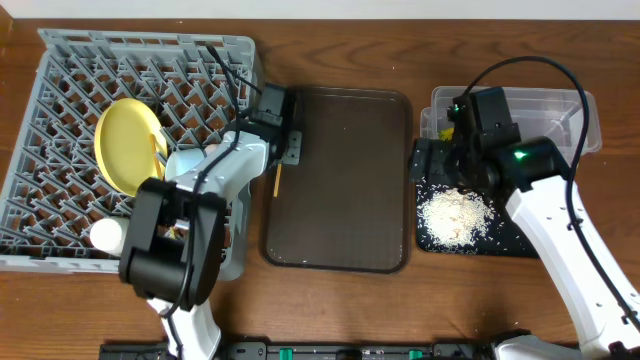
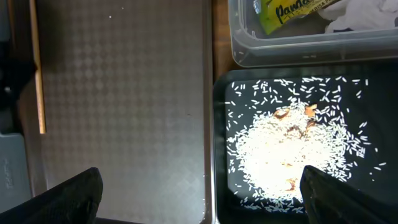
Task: Sort waste into correct bins and load items into the dishwasher
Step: 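Grasp the second chopstick on the brown tray with the left gripper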
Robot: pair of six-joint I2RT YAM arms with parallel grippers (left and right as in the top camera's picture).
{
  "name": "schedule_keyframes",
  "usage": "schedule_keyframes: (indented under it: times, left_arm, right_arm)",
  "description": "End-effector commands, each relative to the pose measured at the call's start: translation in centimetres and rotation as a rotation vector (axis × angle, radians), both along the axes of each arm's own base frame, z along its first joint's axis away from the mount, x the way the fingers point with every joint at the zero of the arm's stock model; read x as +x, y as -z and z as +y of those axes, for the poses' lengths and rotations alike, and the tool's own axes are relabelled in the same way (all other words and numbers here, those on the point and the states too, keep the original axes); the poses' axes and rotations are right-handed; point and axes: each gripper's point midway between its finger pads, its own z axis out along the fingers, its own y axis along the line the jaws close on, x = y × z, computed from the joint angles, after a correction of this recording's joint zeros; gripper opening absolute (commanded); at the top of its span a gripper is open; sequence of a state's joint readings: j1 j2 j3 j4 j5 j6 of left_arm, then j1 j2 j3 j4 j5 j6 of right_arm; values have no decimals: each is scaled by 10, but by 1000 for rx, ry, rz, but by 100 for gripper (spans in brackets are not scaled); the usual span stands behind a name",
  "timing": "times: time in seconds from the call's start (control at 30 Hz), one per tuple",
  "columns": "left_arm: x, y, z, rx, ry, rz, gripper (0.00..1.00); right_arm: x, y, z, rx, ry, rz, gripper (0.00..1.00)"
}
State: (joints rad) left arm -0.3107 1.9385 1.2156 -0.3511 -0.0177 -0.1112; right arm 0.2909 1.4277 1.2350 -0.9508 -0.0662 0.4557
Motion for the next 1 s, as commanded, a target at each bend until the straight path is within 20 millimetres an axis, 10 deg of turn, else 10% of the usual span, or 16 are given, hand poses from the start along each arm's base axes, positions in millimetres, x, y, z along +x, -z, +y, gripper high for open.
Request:
schedule_keyframes:
  times: [0.0,0.47,0.63,0.97]
  left_arm:
    - [-4,11,-9,-28,-2,39,34]
    - [-20,44,-15,-18,18,124,34]
    - [-27,45,-30,-75,20,150,10]
    - [-29,-71,-21,-71,15,6,8]
  right_arm:
    - [4,4,-3,-15,11,8,99]
    - [2,10,-4,-23,11,35,99]
    - [2,10,-4,-23,11,36,99]
    - [0,11,-4,-26,11,45,99]
